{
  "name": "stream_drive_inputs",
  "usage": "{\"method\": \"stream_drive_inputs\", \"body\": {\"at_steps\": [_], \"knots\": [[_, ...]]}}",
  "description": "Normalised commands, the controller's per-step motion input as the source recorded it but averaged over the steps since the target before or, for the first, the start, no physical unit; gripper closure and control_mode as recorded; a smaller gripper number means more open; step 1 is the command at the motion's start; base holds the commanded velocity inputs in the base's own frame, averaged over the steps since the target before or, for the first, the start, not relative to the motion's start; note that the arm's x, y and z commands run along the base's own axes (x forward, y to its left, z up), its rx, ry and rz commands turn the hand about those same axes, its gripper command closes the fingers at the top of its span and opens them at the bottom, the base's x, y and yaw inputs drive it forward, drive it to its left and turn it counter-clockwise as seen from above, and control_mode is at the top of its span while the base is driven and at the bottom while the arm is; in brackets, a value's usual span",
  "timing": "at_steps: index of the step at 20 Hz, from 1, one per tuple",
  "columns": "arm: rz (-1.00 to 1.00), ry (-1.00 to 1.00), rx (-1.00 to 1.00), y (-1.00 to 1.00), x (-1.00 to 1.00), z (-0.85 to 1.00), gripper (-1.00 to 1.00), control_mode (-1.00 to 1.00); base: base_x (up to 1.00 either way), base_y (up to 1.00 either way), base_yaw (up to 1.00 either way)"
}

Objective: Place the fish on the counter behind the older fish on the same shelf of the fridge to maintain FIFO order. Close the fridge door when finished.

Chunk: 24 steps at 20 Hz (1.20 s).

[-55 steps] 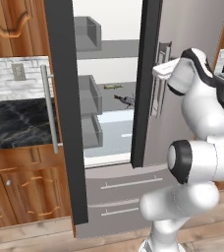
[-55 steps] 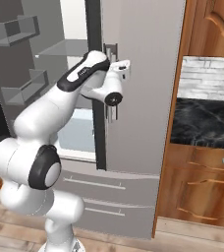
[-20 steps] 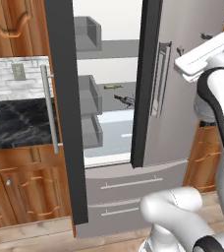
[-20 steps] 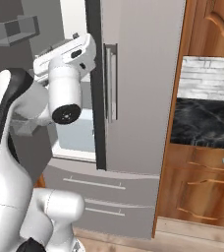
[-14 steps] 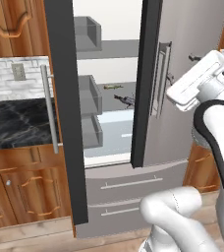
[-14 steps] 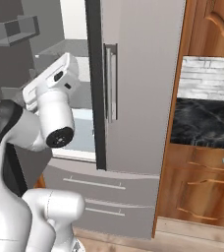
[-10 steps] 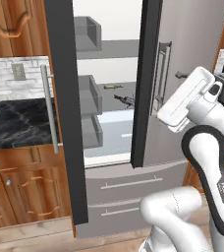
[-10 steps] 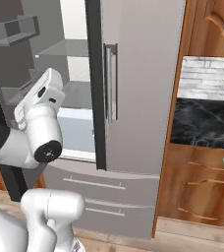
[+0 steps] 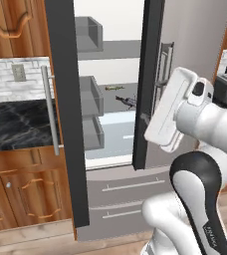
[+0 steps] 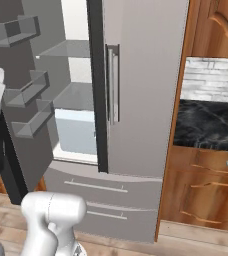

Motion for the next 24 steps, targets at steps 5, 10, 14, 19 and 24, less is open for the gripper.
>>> {"method": "stream_drive_inputs", "body": {"at_steps": [5, 10, 14, 19, 24], "knots": [[-0.05, 0.00, -0.25, 0.78, -1.00, -0.65, -1.00, -1.00, 0.00, 0.00, 0.00], [-0.13, 0.06, -0.28, 1.00, -0.28, -0.75, -1.00, -1.00, 0.00, 0.00, 0.00], [-0.24, 0.03, -0.25, 0.92, 0.45, -0.71, -1.00, -1.00, 0.00, 0.00, 0.00], [-0.26, 0.00, -0.13, 0.39, 0.70, -0.45, -1.00, -1.00, 0.00, 0.00, 0.00], [-0.25, 0.00, -0.07, 0.30, 0.65, -0.45, -1.00, -1.00, 0.00, 0.00, 0.00]]}}
